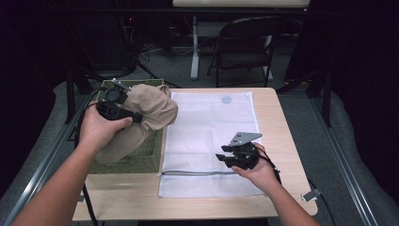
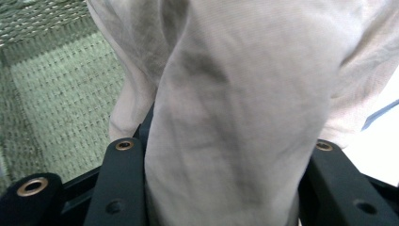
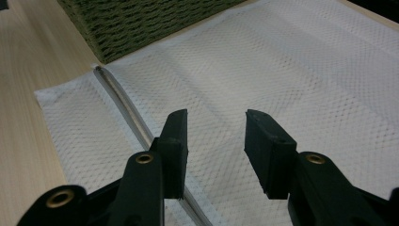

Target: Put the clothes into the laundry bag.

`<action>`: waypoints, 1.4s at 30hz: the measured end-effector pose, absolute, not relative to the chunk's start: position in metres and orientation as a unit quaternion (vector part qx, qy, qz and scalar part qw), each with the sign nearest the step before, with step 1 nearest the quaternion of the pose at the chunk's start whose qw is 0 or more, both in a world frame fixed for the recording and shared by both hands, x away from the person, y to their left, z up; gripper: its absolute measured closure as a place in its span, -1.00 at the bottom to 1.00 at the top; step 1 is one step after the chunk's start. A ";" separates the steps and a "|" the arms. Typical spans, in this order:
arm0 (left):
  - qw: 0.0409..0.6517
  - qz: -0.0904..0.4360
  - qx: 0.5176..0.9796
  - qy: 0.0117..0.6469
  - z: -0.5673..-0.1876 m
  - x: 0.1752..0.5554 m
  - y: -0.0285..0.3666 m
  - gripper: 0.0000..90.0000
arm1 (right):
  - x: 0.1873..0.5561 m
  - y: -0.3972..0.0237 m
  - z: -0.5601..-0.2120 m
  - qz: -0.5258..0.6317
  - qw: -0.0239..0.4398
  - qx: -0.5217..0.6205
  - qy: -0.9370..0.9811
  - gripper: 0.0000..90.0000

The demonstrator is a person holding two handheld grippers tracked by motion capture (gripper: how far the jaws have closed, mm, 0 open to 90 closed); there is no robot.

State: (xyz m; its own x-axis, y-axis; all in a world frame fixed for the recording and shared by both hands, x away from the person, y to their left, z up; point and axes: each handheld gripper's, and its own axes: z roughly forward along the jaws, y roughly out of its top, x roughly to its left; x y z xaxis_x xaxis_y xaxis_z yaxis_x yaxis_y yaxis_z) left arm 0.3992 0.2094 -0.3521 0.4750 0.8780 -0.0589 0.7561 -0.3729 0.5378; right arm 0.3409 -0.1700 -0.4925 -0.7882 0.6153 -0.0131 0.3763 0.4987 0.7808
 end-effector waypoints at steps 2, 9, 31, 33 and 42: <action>0.256 0.119 0.822 0.495 -0.353 0.397 0.208 0.18 | 0.342 -0.167 -0.495 0.403 0.147 0.287 0.857 0.36; 0.257 0.116 0.827 0.487 -0.356 0.389 0.204 0.18 | 0.345 -0.160 -0.509 0.403 0.130 0.276 0.863 0.44; 0.259 0.109 0.835 0.474 -0.362 0.383 0.195 0.19 | 0.348 -0.153 -0.558 0.354 0.087 0.279 0.889 0.59; 0.258 0.110 0.835 0.474 -0.362 0.383 0.194 0.19 | 0.348 -0.153 -0.559 0.350 0.085 0.281 0.889 0.59; 0.256 0.108 0.837 0.472 -0.362 0.383 0.191 0.18 | 0.345 -0.149 -0.564 0.338 0.095 0.271 0.896 0.58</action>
State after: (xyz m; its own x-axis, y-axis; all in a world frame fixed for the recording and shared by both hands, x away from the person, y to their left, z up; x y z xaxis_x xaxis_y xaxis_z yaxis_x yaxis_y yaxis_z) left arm 0.3829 0.1914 -0.3621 0.5315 0.8450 -0.0600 0.7342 -0.4241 0.5302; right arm 0.3452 -0.1494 -0.5644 -0.8355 0.5494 0.0123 0.4208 0.6253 0.6572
